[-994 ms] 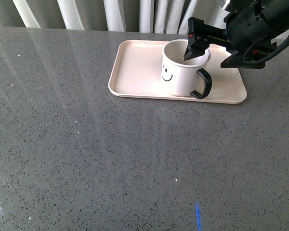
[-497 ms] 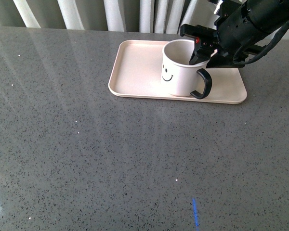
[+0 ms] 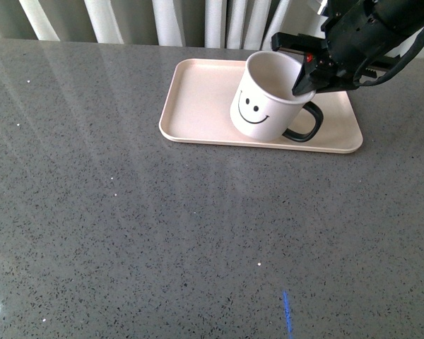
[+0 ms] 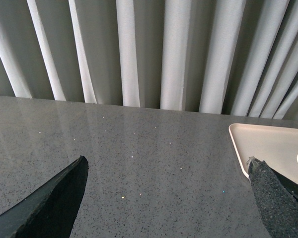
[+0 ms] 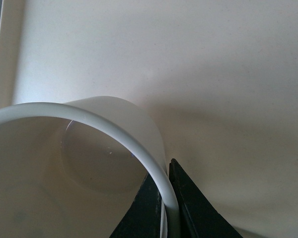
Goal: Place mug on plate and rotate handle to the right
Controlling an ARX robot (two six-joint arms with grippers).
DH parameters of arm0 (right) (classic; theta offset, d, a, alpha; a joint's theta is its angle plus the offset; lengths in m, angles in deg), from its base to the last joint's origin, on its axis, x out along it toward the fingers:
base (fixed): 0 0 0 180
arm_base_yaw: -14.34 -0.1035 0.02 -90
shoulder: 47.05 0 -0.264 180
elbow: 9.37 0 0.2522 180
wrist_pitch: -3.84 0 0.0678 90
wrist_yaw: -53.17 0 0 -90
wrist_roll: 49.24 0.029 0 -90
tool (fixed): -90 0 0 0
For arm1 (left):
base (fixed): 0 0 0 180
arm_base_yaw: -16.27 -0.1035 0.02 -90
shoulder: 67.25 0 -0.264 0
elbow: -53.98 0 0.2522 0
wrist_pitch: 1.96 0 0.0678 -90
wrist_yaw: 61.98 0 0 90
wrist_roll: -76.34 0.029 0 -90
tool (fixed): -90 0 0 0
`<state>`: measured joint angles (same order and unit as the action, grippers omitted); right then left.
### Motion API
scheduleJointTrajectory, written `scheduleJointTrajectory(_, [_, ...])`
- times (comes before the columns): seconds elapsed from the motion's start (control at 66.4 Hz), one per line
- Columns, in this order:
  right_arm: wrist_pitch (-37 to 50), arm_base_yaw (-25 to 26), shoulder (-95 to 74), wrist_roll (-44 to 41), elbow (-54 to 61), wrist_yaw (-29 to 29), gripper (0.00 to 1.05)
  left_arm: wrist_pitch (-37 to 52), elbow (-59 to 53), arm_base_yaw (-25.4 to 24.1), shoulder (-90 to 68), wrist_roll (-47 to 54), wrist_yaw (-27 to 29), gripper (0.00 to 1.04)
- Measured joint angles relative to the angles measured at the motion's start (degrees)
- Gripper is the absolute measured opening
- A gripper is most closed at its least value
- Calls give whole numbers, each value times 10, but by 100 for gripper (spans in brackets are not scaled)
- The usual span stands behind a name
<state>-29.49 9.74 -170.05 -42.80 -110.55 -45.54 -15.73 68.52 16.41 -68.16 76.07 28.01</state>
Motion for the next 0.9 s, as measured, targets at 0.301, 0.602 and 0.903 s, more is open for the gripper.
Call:
scheduleJointTrajectory(0.301, [-50, 30, 15, -250, -73, -40, 2, 0, 0, 0, 0, 0, 0, 95])
scheduleJointTrajectory(0.602, [-94, 26, -21, -386, -124, -43, 2, 0, 0, 0, 0, 0, 0, 95])
scheduleJointTrajectory(0.903, [-103, 21, -48, -417, -127, -55, 2, 0, 0, 0, 0, 0, 0, 95])
